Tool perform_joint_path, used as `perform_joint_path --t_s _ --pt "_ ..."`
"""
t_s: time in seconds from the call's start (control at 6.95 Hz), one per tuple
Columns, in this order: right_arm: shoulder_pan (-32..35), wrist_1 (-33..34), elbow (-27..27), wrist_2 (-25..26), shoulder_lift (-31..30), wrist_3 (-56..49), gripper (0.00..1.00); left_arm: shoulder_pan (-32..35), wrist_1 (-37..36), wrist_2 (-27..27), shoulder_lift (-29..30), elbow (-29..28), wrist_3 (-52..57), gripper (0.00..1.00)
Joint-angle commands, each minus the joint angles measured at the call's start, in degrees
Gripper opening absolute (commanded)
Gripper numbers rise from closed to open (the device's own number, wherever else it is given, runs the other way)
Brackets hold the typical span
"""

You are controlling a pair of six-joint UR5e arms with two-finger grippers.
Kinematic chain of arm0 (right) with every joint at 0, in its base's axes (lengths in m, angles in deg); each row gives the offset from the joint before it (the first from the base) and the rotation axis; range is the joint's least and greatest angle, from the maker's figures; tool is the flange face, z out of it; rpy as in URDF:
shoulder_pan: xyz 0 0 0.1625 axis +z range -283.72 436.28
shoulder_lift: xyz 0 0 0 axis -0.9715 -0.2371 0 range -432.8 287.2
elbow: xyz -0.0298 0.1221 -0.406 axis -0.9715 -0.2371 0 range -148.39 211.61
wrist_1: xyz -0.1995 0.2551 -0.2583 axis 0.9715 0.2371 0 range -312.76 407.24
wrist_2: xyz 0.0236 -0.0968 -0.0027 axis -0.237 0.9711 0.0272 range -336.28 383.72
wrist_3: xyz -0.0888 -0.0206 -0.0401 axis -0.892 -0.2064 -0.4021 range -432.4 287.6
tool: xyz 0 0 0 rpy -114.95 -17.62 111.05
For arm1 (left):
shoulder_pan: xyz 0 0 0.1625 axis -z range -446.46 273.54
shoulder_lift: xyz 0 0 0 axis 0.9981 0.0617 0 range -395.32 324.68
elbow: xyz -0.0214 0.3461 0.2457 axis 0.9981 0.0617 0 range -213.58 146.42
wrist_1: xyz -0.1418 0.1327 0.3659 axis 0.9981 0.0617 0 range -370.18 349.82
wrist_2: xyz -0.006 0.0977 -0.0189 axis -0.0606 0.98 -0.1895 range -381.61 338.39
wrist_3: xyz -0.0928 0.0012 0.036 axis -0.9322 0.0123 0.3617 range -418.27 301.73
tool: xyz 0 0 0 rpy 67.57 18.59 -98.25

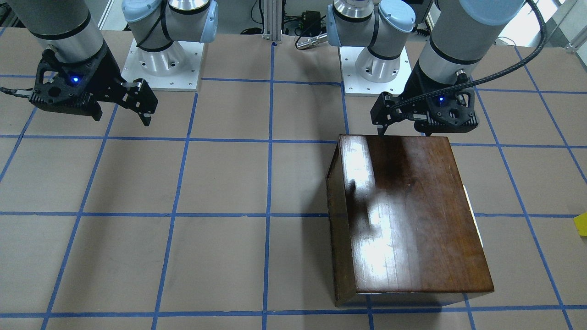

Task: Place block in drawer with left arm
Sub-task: 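Move the left gripper from above the cabinet toward its drawer side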

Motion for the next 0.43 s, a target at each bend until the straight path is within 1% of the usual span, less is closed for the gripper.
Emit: perform_joint_path --t_s 0.0,0.14,0.29 --pt "0.00 0.00 0.00 0.00 0.00 0.00 1.00 -4.76 0.07 -0.38 0.15 -0.36 0.25 1.00" --pt "0.00 0.00 0.00 0.00 0.00 0.00 1.00 -6.97 0.07 -0.73 0.41 -0.45 2.95 1.00" --pt "0.00 0.00 0.00 0.00 0.00 0.00 1.00 -8.64 -0.11 -0.64 1.54 -0.98 8.98 1.00"
